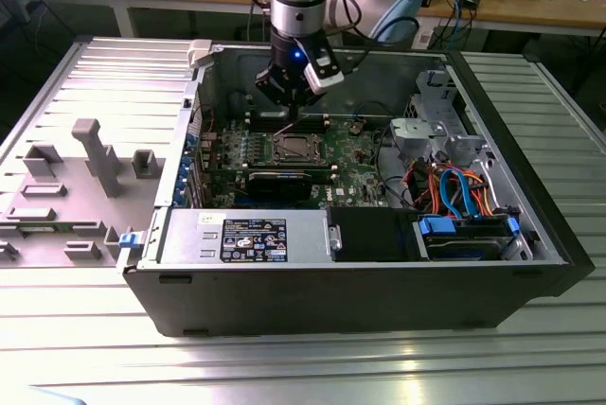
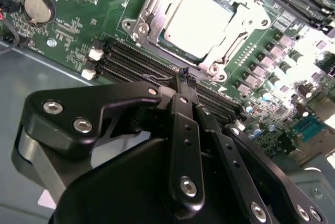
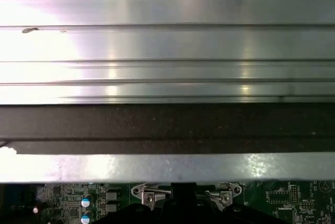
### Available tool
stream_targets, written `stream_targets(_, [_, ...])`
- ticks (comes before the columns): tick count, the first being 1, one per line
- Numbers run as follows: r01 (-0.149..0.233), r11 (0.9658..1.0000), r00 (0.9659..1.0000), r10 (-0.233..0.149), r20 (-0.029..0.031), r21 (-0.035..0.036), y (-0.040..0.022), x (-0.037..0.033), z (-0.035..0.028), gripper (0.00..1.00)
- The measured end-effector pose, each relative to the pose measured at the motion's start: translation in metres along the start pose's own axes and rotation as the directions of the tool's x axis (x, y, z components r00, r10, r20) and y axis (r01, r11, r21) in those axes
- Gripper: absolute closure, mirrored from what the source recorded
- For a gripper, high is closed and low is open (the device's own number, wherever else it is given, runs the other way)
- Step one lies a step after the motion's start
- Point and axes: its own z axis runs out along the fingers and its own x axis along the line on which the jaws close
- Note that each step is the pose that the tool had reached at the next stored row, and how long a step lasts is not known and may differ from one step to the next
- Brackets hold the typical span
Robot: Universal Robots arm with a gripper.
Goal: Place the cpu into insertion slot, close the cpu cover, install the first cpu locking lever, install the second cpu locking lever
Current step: 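Install the first cpu locking lever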
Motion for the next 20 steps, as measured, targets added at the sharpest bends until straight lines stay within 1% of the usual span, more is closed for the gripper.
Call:
stream_targets(4, [-0.006, 1.0, 1.0, 0.006, 0.0002, 0.0002, 0.0008, -0.0059, 0.0023, 0.89])
stream_targets(8, [-0.011, 0.9999, 0.9999, 0.011, 0.0003, 0.0002, 0.0012, -0.009, 0.0044, 0.89])
stream_targets(12, [-0.013, 0.9999, 0.9999, 0.013, -0.0002, 0.0003, 0.0017, -0.0152, 0.009, 0.89])
stream_targets(14, [-0.014, 0.9999, 0.9999, 0.014, -0.0001, 0.0002, 0.002, -0.0159, 0.011, 0.89])
stream_targets(16, [-0.014, 0.9999, 0.9999, 0.014, -0.0002, 0.0, 0.0024, -0.0166, 0.0147, 0.89])
stream_targets(20, [-0.014, 0.9999, 0.9999, 0.014, -0.0003, 0.0, 0.0025, -0.0192, 0.0184, 0.89])
